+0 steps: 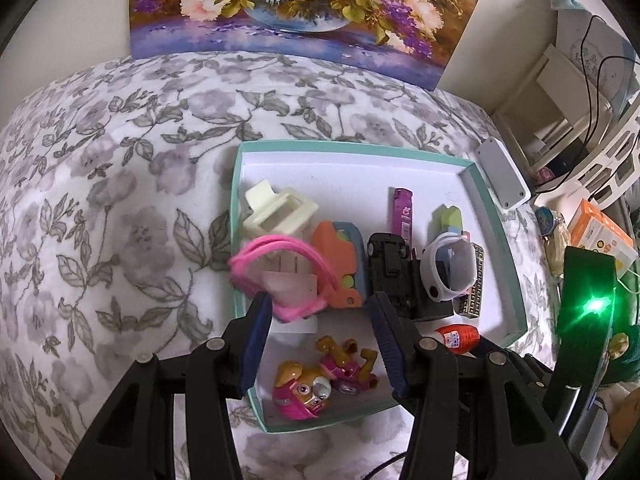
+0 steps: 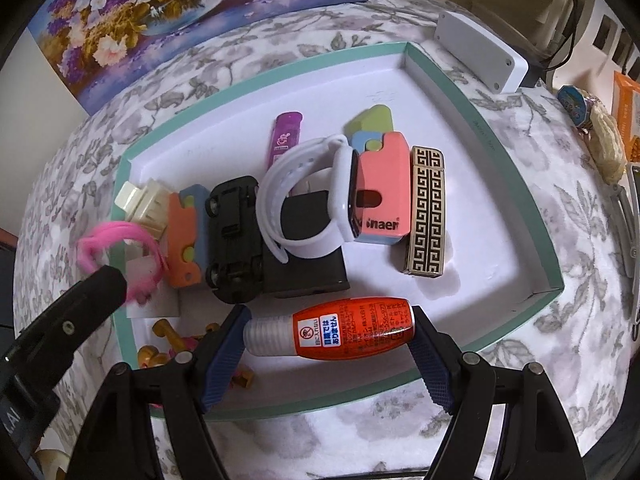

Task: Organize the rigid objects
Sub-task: 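Carry the pink watch and glue stick into the tray and open both tools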

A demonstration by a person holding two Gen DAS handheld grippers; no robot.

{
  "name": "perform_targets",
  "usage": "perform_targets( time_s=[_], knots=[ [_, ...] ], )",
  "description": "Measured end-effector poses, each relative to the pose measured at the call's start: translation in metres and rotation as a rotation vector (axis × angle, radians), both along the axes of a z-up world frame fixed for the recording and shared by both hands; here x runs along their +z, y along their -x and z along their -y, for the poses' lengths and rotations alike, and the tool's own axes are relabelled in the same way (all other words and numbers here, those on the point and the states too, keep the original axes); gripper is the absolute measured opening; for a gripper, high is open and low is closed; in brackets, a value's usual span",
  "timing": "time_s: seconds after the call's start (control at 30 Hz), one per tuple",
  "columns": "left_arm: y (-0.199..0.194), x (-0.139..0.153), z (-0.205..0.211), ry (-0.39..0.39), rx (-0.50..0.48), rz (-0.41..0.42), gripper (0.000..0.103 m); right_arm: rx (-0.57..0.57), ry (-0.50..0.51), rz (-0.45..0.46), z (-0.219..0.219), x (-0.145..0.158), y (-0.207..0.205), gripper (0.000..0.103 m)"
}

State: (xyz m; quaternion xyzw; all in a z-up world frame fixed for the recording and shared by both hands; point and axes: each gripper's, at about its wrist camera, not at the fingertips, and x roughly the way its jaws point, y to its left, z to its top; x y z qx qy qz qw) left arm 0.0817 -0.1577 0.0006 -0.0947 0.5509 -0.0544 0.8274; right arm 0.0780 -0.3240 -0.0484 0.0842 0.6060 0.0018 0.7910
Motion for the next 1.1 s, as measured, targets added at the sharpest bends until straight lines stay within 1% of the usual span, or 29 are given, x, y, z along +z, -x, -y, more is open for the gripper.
perform_targets(
  time_s=[0.23, 0.27, 0.3, 0.43, 0.5, 0.57, 0.7, 0.73, 0.8, 0.93, 1.0, 1.1],
  knots=[
    [0.000, 0.002, -0.007, -0.012, 0.021, -0.001, 0.054, 0.002, -0.005, -0.006, 0.000, -0.001, 0.001, 0.080],
    [0.000, 0.002, -0.009, -0.019, 0.028, -0.002, 0.057, 0.003, -0.001, -0.007, -0.001, -0.002, 0.000, 0.081],
    [0.000, 0.003, -0.010, -0.027, 0.034, -0.002, 0.063, 0.004, 0.001, -0.009, -0.002, -0.003, -0.001, 0.081],
    [0.000, 0.005, -0.016, -0.067, 0.062, 0.008, 0.067, 0.004, 0.002, -0.021, -0.002, -0.007, -0.001, 0.081],
    [0.000, 0.003, -0.018, -0.093, 0.078, 0.000, 0.074, 0.003, -0.001, -0.022, -0.002, -0.009, -0.001, 0.081],
    [-0.001, 0.000, -0.023, -0.116, 0.101, -0.014, 0.074, 0.001, -0.004, -0.017, -0.002, -0.008, -0.002, 0.082],
    [-0.001, -0.003, -0.034, -0.144, 0.146, -0.021, 0.075, 0.003, 0.001, -0.015, -0.002, -0.007, -0.002, 0.089],
    [-0.001, -0.003, -0.037, -0.151, 0.158, -0.020, 0.077, 0.004, 0.000, -0.015, -0.002, -0.007, -0.003, 0.089],
    [-0.001, -0.004, -0.042, -0.159, 0.180, -0.019, 0.087, 0.008, 0.002, -0.015, -0.002, -0.007, -0.002, 0.090],
    [-0.001, -0.007, -0.054, -0.165, 0.222, -0.024, 0.088, 0.015, 0.013, -0.004, -0.003, -0.005, -0.003, 0.093],
    [0.000, -0.009, -0.059, -0.172, 0.243, -0.033, 0.096, 0.013, 0.016, 0.003, -0.004, -0.003, -0.003, 0.100],
    [0.004, -0.014, -0.070, -0.195, 0.280, -0.045, 0.096, 0.011, 0.020, 0.016, -0.004, 0.000, 0.000, 0.103]
  ],
)
